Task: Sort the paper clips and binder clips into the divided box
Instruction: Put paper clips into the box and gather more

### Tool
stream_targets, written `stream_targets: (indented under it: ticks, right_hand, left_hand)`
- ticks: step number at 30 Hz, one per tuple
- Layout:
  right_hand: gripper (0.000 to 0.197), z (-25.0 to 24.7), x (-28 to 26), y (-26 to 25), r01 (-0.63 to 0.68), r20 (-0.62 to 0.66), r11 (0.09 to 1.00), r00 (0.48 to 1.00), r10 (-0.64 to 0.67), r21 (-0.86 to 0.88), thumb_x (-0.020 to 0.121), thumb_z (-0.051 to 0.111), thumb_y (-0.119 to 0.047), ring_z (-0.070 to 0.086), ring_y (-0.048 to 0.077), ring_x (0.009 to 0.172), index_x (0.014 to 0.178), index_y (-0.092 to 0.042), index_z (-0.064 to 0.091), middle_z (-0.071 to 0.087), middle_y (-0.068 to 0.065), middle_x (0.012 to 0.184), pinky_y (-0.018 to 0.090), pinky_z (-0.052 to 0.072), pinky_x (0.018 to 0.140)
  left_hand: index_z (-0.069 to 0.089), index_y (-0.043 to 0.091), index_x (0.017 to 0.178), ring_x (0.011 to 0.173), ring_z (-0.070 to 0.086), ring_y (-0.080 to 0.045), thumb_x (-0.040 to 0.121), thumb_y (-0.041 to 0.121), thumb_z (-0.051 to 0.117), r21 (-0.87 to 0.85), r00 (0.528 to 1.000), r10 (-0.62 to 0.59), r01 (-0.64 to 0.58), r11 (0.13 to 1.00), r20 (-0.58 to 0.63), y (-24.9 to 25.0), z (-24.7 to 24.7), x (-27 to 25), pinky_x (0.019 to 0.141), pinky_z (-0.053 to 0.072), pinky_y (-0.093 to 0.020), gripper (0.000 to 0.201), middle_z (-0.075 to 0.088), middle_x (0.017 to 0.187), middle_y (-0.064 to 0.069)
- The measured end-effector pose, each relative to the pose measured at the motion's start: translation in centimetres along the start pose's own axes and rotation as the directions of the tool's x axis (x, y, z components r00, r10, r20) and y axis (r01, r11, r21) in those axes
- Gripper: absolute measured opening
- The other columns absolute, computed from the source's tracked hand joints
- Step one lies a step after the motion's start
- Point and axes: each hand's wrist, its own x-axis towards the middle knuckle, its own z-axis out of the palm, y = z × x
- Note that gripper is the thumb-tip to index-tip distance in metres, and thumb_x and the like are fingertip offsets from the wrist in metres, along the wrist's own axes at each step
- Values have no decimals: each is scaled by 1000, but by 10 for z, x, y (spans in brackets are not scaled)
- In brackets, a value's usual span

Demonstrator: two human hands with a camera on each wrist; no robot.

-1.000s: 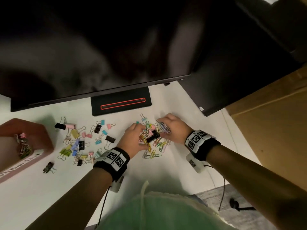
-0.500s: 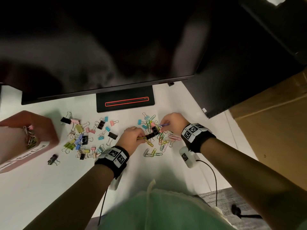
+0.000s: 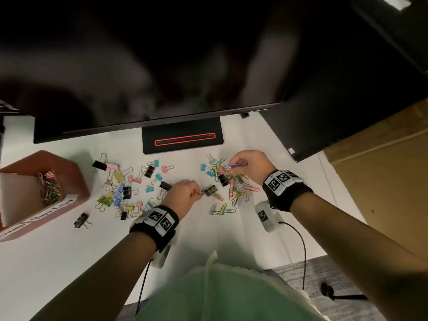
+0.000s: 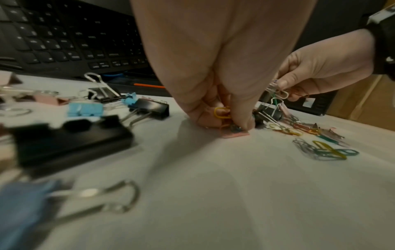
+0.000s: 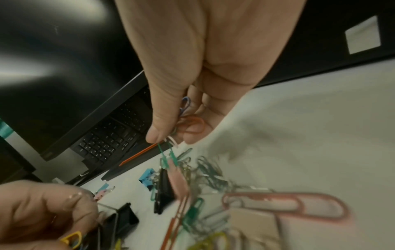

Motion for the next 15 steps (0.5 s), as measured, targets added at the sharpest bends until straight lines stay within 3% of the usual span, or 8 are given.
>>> stream_targets:
  ticks: [4, 9, 12, 15]
  right_hand:
    - [13, 15, -2, -23, 37, -17, 999, 999, -37, 11, 74, 76, -14, 65, 16, 86, 86, -10, 73, 71, 2, 89, 27, 53, 83]
    - [9, 53, 4, -81, 196, 33, 980, 980, -196, -17, 78, 73, -15, 59, 7, 68, 86, -17, 71, 65, -6, 78, 24, 53, 70]
    - [9, 86, 12, -132, 313, 72, 949, 948, -310, -34, 79, 72, -17, 55, 1, 62, 88, -15, 71, 65, -4, 79, 16, 48, 62]
    - [11, 127, 21, -191, 419, 98, 908, 904, -416, -7, 77, 74, -14, 55, -6, 58, 87, -11, 71, 60, -14, 69, 6, 42, 58]
  left_hand:
    - [62, 9, 92, 80, 54, -19, 85, 18, 63, -80, 999, 6, -11, 997, -53, -12, -19, -18, 74, 45, -28, 11, 55, 86, -2]
    - [60, 16, 83, 65, 47, 0, 83, 16, 65, -177, 986, 53, -81, 981, -156, -34, -75, -59, 61, 35, -9, 6, 50, 72, 10]
    - [56, 25, 76, 64, 54, -7, 83, 15, 66, -281, 971, -13, -56, 958, -238, -63, -122, -88, 62, 43, -16, 15, 58, 71, 7]
    - [57, 27, 77, 68, 60, -11, 83, 16, 66, -369, 932, -144, 12, 930, -332, -105, -168, -114, 67, 49, -23, 15, 65, 74, -2]
